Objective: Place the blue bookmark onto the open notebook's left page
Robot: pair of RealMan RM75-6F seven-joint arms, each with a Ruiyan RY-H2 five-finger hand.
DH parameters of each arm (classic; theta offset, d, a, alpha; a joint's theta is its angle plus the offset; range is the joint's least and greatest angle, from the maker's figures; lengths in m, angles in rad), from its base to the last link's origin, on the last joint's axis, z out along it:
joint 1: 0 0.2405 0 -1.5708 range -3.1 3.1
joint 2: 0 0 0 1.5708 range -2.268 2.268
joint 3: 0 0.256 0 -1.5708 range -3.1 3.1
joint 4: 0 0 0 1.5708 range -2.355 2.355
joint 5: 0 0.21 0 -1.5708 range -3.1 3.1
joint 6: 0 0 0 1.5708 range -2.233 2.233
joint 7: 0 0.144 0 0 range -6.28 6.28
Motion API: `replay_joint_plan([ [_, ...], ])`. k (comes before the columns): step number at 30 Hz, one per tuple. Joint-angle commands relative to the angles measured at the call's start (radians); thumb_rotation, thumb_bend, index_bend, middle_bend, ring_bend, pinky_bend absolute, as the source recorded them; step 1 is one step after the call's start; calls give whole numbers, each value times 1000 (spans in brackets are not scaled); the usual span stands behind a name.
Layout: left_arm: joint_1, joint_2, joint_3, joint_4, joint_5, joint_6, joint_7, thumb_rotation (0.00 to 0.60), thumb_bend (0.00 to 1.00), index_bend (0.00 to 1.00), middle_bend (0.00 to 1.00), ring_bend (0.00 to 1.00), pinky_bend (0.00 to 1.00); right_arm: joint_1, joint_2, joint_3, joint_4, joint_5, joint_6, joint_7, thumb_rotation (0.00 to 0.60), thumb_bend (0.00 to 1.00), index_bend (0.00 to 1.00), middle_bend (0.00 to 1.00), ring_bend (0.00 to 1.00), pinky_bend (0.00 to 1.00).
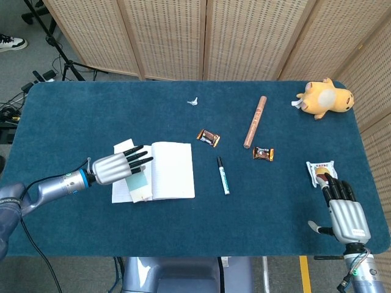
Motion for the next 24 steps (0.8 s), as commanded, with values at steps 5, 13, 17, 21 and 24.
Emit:
replay_joint_plan([
  [5,1,-17,18,45,6,7,2,600,333,432,0,0,0,0,-3,1,1,1,3,-4,600,105,0,0,0,1],
  [13,6,-52,17,104,-11,5,-4,600,322,432,0,0,0,1,-12,5,12,-2,12,-1,600,105,0,0,0,0],
  [17,6,-67,11,126,-22,1,6,600,261,426,0,0,0,0,-15,5,14,-9,17,0,600,105,0,0,0,0],
  [21,5,-76,4,132,-35,-5,-5,600,249,418,0,0,0,0,-16,5,16,-12,18,3,600,105,0,0,0,0],
  [24,6,-84,1,136,-41,2,-9,600,248,417,0,0,0,0,-17,5,17,-13,19,5,600,105,0,0,0,0],
])
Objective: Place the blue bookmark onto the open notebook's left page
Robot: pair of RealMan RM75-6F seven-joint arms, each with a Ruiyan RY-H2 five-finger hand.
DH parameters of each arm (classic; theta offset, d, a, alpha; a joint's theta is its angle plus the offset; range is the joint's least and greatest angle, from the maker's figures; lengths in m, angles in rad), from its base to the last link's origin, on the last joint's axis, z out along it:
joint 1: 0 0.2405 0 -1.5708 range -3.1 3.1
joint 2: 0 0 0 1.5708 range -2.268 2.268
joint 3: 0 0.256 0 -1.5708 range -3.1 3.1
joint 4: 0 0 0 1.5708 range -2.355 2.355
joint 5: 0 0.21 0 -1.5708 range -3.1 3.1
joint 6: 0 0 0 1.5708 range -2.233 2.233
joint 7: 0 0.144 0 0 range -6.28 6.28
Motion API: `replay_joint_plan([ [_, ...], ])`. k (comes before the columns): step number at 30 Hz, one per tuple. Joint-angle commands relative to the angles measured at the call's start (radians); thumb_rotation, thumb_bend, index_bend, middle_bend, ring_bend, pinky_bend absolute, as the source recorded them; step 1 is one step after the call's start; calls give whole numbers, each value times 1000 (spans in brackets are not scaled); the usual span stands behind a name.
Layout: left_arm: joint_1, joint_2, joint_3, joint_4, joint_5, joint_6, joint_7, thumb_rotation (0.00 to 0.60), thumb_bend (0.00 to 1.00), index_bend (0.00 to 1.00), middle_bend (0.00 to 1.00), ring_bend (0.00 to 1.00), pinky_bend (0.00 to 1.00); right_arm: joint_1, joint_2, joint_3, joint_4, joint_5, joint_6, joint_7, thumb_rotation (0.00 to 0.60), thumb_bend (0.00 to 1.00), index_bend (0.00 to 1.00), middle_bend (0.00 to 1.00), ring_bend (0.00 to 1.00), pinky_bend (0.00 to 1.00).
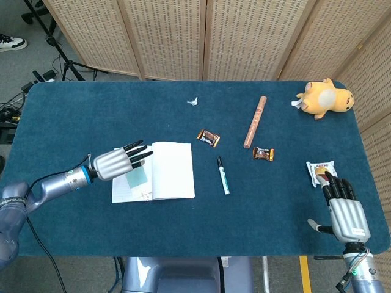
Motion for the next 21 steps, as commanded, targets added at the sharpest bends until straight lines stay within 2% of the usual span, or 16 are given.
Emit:
replay_joint_plan([
  [1,0,-8,-2,5,-5,5,-1,600,247,417,0,0,0,0,-1,0,1,0,0,1,600,105,0,0,0,0],
  [7,4,-18,-10,3,-19,14,-7,600,247,417,0,0,0,0,1,-1,0,-2,-1,3,600,105,0,0,0,0],
  [10,17,-15,-33,-30,-57,-5,-51,600,249,417,0,0,0,-1,3,-1,-1,-3,0,8,600,105,0,0,0,0],
  [18,38,100,-92,-283,-170,-97,-136,600,256,456,0,0,0,-3,10,-6,-9,-21,2,17,600,105,0,0,0,0],
  [21,39,184,-113,-458,-219,-146,-140,600,255,459,0,0,0,-7,14,-9,-15,-32,8,21,600,105,0,0,0,0],
])
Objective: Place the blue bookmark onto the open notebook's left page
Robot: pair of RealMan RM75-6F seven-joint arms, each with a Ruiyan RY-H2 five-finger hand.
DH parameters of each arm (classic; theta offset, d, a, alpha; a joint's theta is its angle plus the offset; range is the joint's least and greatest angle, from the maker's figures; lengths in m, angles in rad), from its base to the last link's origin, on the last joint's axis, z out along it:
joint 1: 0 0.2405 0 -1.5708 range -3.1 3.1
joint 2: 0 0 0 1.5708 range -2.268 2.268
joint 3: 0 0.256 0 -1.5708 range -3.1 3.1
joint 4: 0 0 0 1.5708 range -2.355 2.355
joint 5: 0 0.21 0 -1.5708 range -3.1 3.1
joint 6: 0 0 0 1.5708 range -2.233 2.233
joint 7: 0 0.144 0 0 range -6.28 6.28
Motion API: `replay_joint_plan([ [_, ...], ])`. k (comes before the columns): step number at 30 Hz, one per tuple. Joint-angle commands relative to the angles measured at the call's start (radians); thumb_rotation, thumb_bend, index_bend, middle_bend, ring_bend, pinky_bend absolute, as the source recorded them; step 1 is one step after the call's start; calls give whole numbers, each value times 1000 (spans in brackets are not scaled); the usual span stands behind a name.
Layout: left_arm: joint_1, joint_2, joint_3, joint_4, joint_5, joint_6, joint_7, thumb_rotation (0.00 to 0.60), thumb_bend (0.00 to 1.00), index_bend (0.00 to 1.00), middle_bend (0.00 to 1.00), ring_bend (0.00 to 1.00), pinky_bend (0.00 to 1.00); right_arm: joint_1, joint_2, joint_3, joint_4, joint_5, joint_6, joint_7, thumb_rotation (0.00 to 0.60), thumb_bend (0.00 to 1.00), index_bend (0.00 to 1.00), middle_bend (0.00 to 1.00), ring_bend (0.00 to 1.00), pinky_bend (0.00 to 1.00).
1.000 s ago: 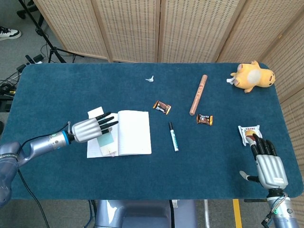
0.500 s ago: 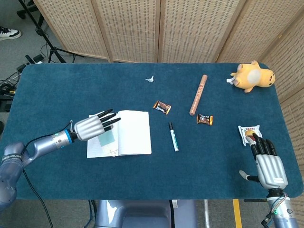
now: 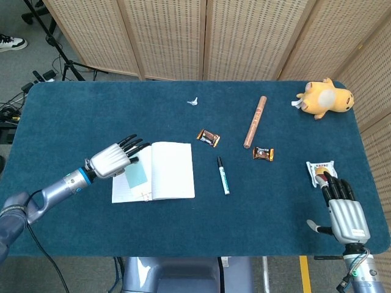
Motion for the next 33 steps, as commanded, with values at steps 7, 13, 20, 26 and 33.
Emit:
replay_joint_plan([
  [7,31,310,-110,-627,-251,-189,106,600,242,446,0,0,0,-9,14,-9,-11,-36,14,26,600,105,0,0,0,0],
  [13,68,381,-147,-791,-354,-215,206,600,208,258,0,0,0,-16,25,-14,-17,-62,24,47,600,105,0,0,0,0],
  [20,120,409,-172,-882,-403,-191,257,600,164,56,0,0,0,-23,34,-16,-19,-79,33,71,600,105,0,0,0,0],
  [26,140,438,-170,-934,-440,-231,295,600,160,0,0,0,0,-25,36,-18,-19,-92,34,80,600,105,0,0,0,0],
  [33,127,491,-156,-1033,-519,-344,371,600,162,0,0,0,0,-25,36,-19,-20,-100,35,86,600,105,0,0,0,0],
])
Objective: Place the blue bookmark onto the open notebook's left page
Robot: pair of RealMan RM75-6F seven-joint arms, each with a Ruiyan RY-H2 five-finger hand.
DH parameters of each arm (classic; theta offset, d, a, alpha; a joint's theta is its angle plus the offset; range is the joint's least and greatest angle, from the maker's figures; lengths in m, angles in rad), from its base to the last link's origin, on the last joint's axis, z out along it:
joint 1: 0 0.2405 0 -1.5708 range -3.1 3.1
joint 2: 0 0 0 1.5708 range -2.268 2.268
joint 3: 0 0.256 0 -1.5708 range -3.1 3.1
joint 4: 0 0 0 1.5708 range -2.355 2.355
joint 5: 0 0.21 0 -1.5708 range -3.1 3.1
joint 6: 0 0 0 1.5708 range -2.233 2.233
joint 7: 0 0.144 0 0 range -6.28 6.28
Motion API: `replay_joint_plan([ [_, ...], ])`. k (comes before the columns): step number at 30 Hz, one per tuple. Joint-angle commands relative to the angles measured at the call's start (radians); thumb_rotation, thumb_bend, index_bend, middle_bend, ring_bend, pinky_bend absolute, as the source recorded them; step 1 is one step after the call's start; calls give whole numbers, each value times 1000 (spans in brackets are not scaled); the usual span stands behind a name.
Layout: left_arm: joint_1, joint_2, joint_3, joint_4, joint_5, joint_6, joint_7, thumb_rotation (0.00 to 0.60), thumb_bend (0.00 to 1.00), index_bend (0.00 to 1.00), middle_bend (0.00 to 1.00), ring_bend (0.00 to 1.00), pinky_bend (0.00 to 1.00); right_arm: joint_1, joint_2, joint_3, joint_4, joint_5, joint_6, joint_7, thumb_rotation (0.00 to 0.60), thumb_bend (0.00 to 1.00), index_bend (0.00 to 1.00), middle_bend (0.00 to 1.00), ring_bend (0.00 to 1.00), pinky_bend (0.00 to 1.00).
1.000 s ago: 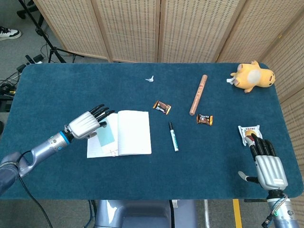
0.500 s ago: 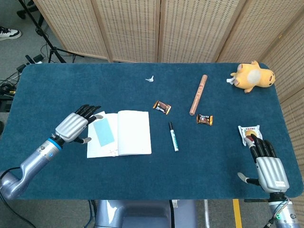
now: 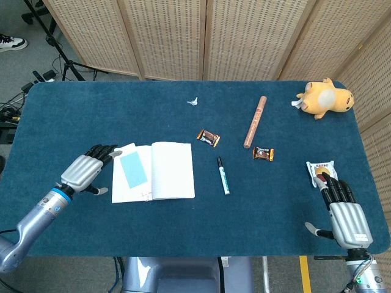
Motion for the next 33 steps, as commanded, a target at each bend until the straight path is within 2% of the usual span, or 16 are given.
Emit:
replay_joint_plan([
  [1,-11,31,7,-50,-48,-57,53,600,162,0,0,0,0,-1,1,0,0,-2,2,4,600,105,0,0,0,0],
  [8,-50,42,4,-111,-182,-166,153,600,163,0,0,0,0,-5,6,3,2,-9,9,24,600,105,0,0,0,0],
  [17,-122,33,-19,-126,-381,-230,266,600,166,0,0,0,0,-9,13,3,5,-18,15,47,600,105,0,0,0,0],
  [21,-170,18,-26,-118,-499,-266,302,600,167,0,0,0,0,-9,14,4,7,-20,14,52,600,105,0,0,0,0],
  [22,-194,13,-32,-111,-559,-292,299,600,168,0,0,0,0,-10,15,5,7,-19,16,55,600,105,0,0,0,0],
  [33,-320,-15,29,-78,-762,-323,414,600,176,0,0,0,0,-10,16,9,13,-15,15,68,600,105,0,0,0,0],
])
